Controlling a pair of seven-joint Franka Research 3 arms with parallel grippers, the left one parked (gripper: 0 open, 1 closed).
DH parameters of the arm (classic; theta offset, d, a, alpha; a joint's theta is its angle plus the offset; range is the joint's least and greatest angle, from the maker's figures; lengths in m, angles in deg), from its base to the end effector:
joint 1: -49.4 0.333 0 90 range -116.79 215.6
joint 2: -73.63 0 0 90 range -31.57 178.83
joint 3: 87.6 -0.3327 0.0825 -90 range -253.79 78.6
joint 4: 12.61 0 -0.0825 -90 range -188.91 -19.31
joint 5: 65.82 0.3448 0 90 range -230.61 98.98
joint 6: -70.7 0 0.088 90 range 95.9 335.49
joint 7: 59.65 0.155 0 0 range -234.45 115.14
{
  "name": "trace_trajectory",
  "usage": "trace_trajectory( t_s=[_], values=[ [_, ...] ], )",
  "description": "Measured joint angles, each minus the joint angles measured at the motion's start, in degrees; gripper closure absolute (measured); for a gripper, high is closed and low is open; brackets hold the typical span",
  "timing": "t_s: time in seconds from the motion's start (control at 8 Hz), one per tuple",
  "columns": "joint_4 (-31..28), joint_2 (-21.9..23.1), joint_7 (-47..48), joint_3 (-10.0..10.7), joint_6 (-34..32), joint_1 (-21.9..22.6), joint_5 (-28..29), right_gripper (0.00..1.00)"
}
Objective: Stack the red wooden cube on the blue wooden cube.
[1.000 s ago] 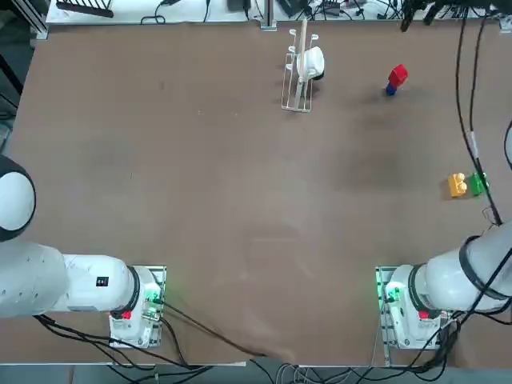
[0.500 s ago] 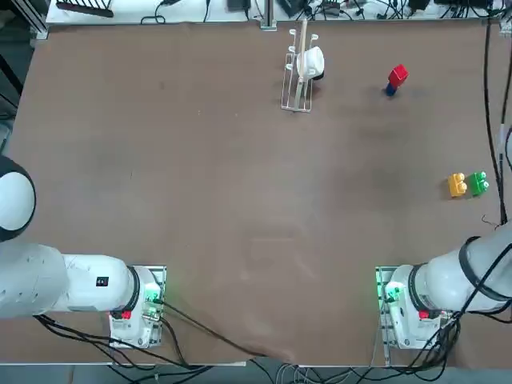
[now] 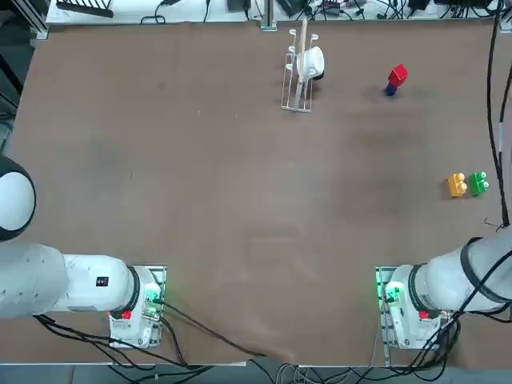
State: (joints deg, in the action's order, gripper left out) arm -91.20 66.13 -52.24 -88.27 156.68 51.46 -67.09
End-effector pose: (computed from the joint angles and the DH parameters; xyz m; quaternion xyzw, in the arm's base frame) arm 0.5509 0.0222 0.6028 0.9991 -0.0416 0.0000 0.0103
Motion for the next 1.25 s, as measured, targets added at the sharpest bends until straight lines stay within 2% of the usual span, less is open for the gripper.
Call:
trace_trajectory(
  t_s=[0.38, 1.25],
  values=[
    [-7.5, 5.9, -0.2, 0.0, 1.5, -1.5, 0.0, 0.00],
    [-9.2, 6.5, -0.2, -0.1, 2.5, -2.8, 0.0, 0.00]
  ],
)
